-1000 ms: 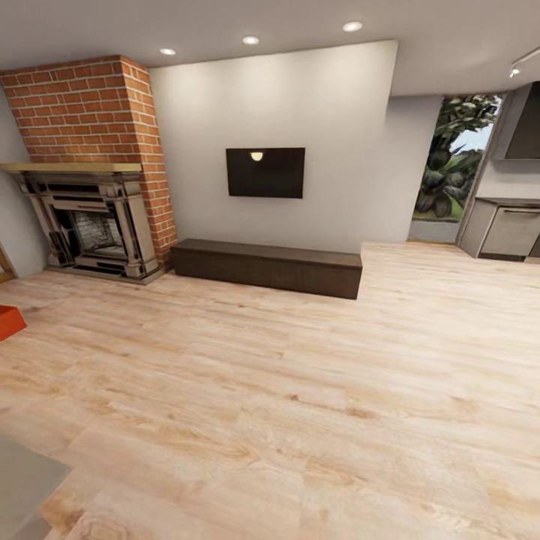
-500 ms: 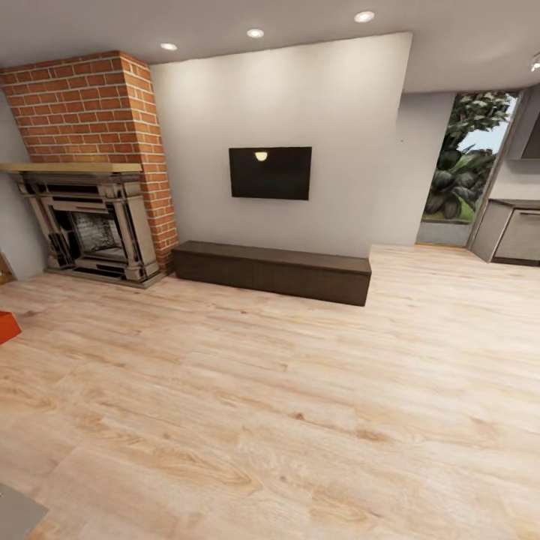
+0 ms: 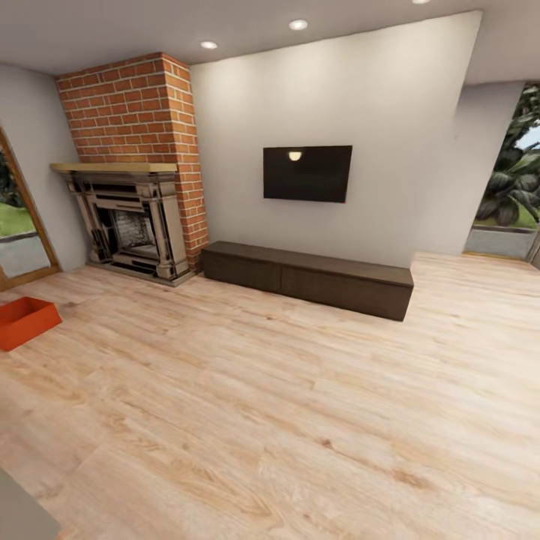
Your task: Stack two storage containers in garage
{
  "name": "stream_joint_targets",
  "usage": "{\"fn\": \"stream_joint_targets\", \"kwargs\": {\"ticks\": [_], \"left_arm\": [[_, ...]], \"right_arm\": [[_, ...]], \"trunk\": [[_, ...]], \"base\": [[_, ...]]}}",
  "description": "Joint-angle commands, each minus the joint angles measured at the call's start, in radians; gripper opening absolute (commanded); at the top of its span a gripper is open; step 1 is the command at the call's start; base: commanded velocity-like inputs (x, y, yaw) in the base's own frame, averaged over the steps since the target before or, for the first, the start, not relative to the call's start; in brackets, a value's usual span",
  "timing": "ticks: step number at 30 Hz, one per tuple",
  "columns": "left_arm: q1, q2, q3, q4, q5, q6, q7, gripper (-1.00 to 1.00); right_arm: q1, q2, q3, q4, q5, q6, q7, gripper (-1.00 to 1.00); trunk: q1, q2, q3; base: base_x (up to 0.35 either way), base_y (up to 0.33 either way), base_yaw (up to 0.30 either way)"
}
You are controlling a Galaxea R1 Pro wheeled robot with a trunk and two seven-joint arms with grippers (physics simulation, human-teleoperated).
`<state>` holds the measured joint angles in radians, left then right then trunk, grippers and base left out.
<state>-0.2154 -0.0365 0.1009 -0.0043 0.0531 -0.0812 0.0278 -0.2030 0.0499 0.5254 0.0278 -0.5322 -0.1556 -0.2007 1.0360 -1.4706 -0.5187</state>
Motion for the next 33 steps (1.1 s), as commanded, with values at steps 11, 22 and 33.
{"fn": "stream_joint_targets", "kwargs": {"ticks": [11,22,33], "left_arm": [[-0.001,0.0,0.005,0.002,0.006,-0.004,0.0,1.0],[-0.001,0.0,0.005,0.001,0.006,-0.004,0.001,1.0],[-0.001,0.0,0.005,0.002,0.006,-0.004,0.001,1.0]], "right_arm": [[-0.001,-0.002,0.008,0.003,-0.009,-0.005,0.0,1.0],[-0.001,-0.001,0.008,0.003,-0.009,-0.005,-0.001,1.0],[-0.001,0.002,0.008,0.003,-0.009,-0.005,0.0,1.0]], "trunk": [[0.001,0.0,-0.001],[0.001,0.0,-0.001],[0.001,0.0,-0.001]], "base": [[0.324,0.0,0.135],[0.324,0.0,0.002],[0.325,0.0,0.0]]}}
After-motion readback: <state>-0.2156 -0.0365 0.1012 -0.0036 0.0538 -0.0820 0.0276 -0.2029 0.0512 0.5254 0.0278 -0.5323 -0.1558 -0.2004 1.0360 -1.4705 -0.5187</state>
